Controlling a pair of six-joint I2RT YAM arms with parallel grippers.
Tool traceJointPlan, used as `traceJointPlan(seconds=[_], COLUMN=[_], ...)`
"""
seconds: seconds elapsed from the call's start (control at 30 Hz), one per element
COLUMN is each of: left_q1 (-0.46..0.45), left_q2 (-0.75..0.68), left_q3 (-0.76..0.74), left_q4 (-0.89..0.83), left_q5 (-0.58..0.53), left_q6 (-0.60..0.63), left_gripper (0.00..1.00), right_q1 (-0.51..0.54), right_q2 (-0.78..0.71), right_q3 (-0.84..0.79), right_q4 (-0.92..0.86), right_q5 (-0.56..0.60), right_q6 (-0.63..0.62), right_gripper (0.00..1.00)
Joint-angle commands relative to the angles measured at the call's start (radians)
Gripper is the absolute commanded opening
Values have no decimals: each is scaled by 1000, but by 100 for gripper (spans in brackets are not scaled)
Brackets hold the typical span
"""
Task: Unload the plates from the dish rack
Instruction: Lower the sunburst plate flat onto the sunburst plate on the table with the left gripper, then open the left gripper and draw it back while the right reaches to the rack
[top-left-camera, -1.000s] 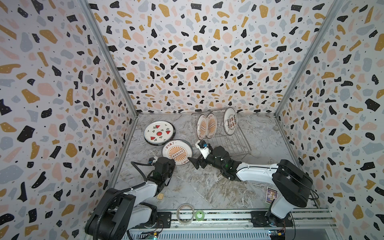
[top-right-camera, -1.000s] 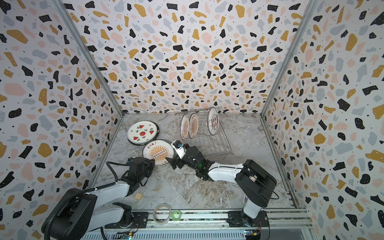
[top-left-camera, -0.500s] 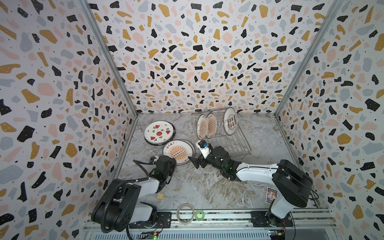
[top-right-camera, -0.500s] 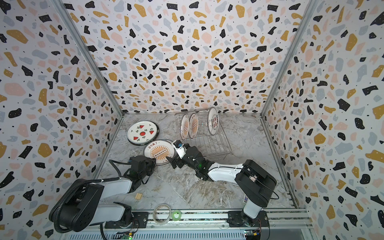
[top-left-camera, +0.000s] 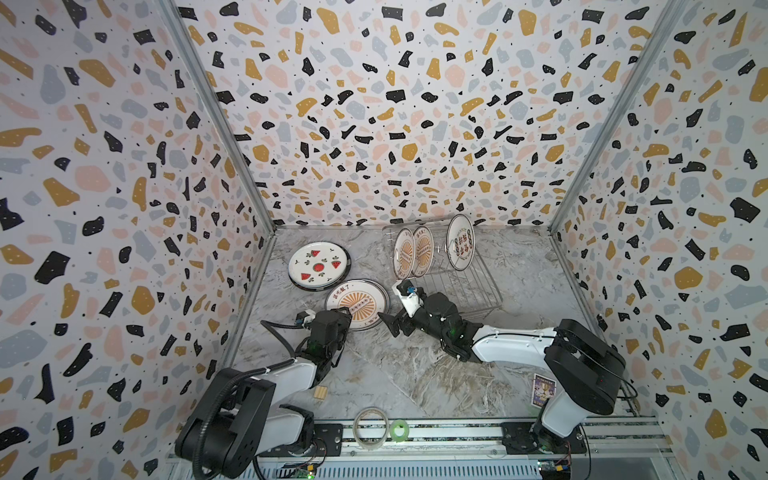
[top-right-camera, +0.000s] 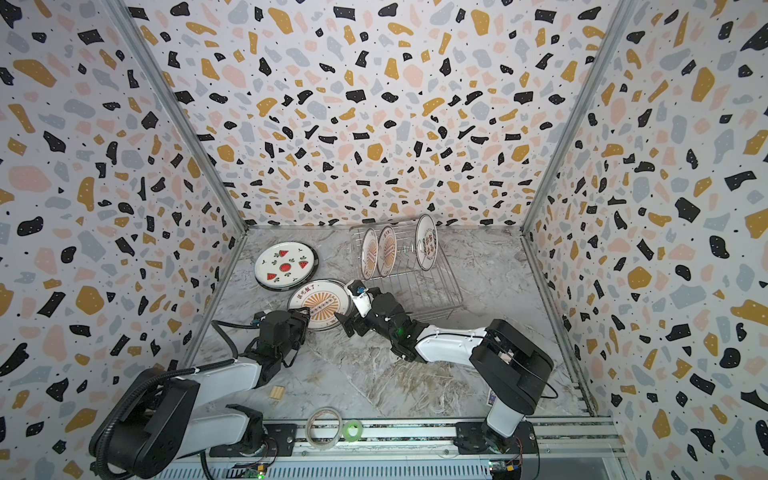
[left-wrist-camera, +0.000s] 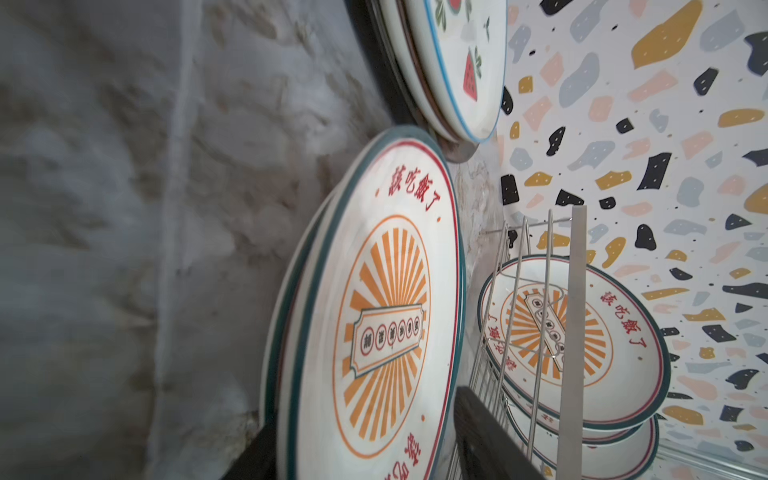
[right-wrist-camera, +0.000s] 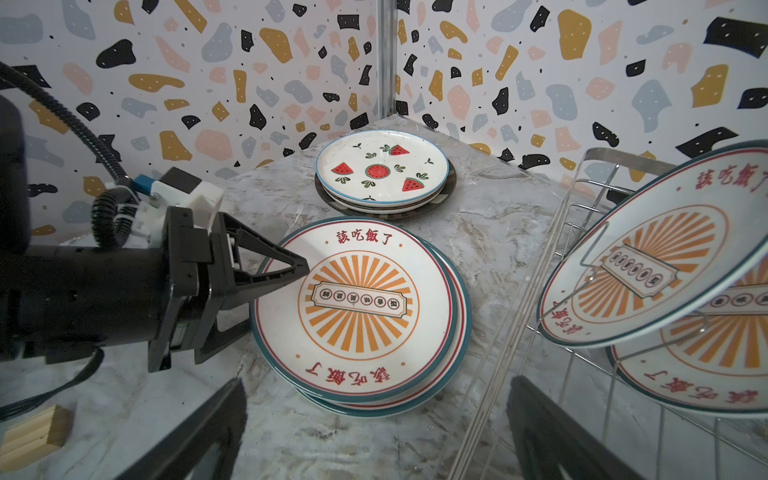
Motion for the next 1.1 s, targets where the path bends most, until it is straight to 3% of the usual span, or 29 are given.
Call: traceJointPlan(seconds=[0.0,0.23,0.5,0.8,0.87,1.07], left_q1=[1,1,2,1,2,1], left_q2=[-57,-49,82,32,-14,-169], left_q3=[-10,-2,19,12,2,-18], left_q4=[-28,-22,44,-9,-27,-89], left_q5=[-92,-69,0,-63,-88,-171], left_q6=[29,49,54,58,59,97], left_gripper=[62,59,55,63,65,93], right_q1=[5,5,5,5,5,3], right_q2=[-21,-31,-53,-82,-92,-163], right_q3=[8,1,-13,-40,-53,-107], right_q4=[2,1,3,17,29,69], right_q5=[13,19,23,37,49,77], right_q6=[7,7,9,5,6,-14], right_gripper=[99,99,99,98,98,99])
